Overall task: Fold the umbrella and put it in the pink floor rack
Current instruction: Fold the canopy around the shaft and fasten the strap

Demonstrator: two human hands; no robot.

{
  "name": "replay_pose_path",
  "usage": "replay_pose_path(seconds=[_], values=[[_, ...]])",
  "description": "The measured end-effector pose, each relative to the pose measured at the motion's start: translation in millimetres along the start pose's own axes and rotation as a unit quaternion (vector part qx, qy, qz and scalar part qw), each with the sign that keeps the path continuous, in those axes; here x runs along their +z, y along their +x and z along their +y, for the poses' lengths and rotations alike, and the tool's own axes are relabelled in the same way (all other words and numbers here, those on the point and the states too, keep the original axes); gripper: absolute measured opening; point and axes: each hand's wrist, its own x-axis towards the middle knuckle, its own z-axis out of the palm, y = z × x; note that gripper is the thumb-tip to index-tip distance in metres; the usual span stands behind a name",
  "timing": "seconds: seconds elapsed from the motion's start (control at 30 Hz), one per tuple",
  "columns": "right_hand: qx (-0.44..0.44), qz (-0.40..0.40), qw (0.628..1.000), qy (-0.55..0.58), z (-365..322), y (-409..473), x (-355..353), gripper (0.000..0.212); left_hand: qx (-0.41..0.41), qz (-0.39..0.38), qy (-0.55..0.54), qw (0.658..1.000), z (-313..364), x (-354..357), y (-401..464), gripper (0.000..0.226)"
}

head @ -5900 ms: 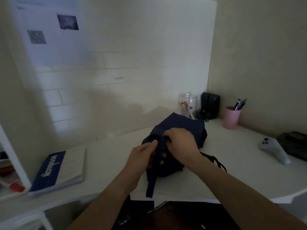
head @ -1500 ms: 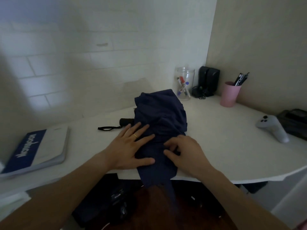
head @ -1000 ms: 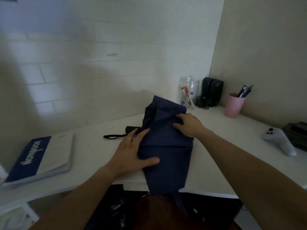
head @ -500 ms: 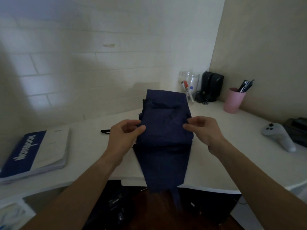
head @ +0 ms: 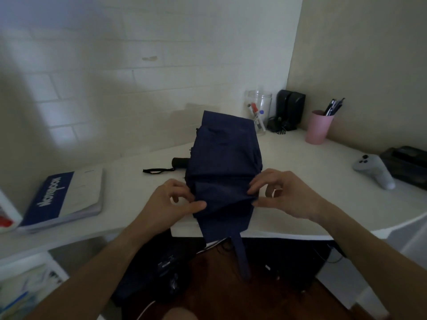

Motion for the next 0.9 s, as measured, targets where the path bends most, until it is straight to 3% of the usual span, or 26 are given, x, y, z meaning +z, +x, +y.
replay_pose_path(seconds=[0.2, 0.33, 0.5, 0.57, 0.67, 0.73, 0.77, 0.83, 0.9], values=[[-0.095, -0.043, 0.990, -0.096, 7, -21, 18, 0.041, -0.014, -0.062, -0.019, 0.998, -1, 6, -21, 0.032], [-0.088, -0.036, 0.989, -0.112, 4, -17, 26, 0.023, -0.033, -0.042, -0.100, 0.994, 8, 10, -24, 0.014], [-0.077, 0.034, 0.993, -0.083, 4, -24, 28, 0.021, -0.080, -0.085, -0.212, 0.970, 14, 3, -36, 0.029], [-0.082, 0.025, 0.992, -0.092, 3, -29, 32, 0.020, -0.098, -0.087, -0.230, 0.964, 11, 2, -39, 0.044], [-0.096, -0.015, 0.977, -0.190, -1, -34, 35, 0.008, -0.046, 0.010, -0.013, 0.999, -2, 7, -40, 0.055], [-0.105, 0.016, 0.973, -0.204, -6, -27, 36, 0.015, 0.073, 0.140, 0.139, 0.978, -5, 10, -31, 0.052], [-0.114, 0.042, 0.970, -0.210, -10, -20, 37, 0.019, 0.148, 0.166, 0.170, 0.960, -2, 14, -26, 0.045], [-0.118, 0.050, 0.961, -0.247, -13, -4, 44, 0.032, 0.250, 0.085, 0.211, 0.941, 0, 25, -10, 0.034], [-0.090, -0.021, 0.949, -0.300, -6, 6, 56, 0.052, 0.254, -0.050, 0.289, 0.922, -8, 35, 0, 0.050]])
